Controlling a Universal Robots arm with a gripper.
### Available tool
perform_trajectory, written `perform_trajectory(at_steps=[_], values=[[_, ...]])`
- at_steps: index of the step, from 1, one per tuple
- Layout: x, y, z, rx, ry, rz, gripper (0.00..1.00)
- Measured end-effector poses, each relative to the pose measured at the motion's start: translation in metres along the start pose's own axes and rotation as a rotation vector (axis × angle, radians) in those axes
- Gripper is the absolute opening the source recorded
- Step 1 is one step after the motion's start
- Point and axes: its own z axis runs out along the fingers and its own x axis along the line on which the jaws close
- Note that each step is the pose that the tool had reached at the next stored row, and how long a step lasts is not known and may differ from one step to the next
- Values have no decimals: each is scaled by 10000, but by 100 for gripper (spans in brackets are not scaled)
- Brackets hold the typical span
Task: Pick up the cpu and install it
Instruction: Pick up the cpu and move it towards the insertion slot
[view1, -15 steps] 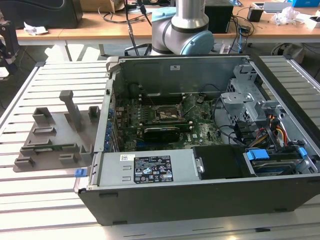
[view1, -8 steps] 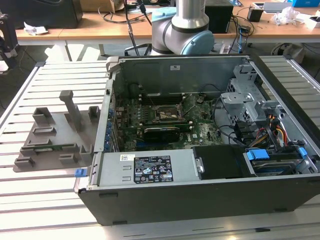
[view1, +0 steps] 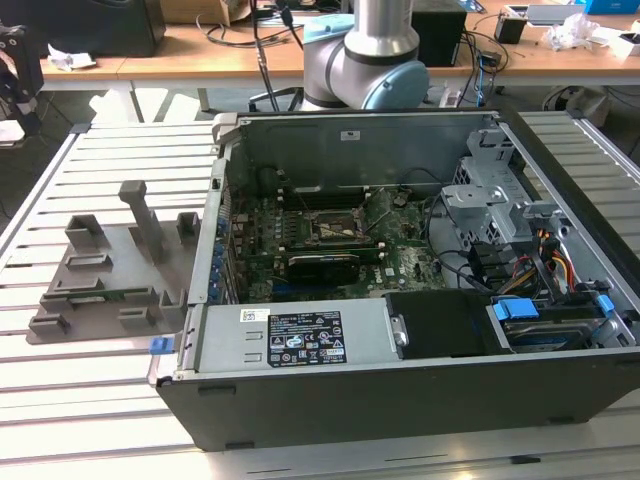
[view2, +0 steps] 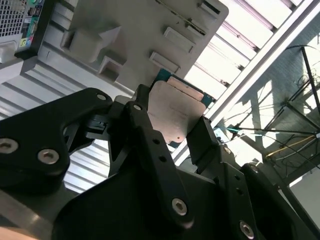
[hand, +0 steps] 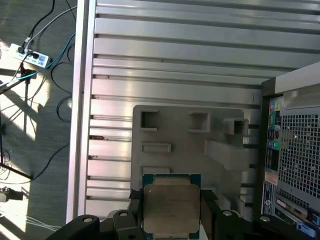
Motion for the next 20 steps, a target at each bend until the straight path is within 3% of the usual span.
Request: perform_trajectory(at_steps=[2, 3, 11, 13, 18, 20], values=[[-109, -6, 3, 0, 7, 1, 55], [-206, -11, 6, 2, 14, 0, 55], [-567, -33, 22, 32, 25, 0, 55], [-707, -41, 34, 33, 28, -1, 55], [-942, -55, 66, 33, 31, 0, 55], [-986, -57, 81, 34, 32, 0, 55]])
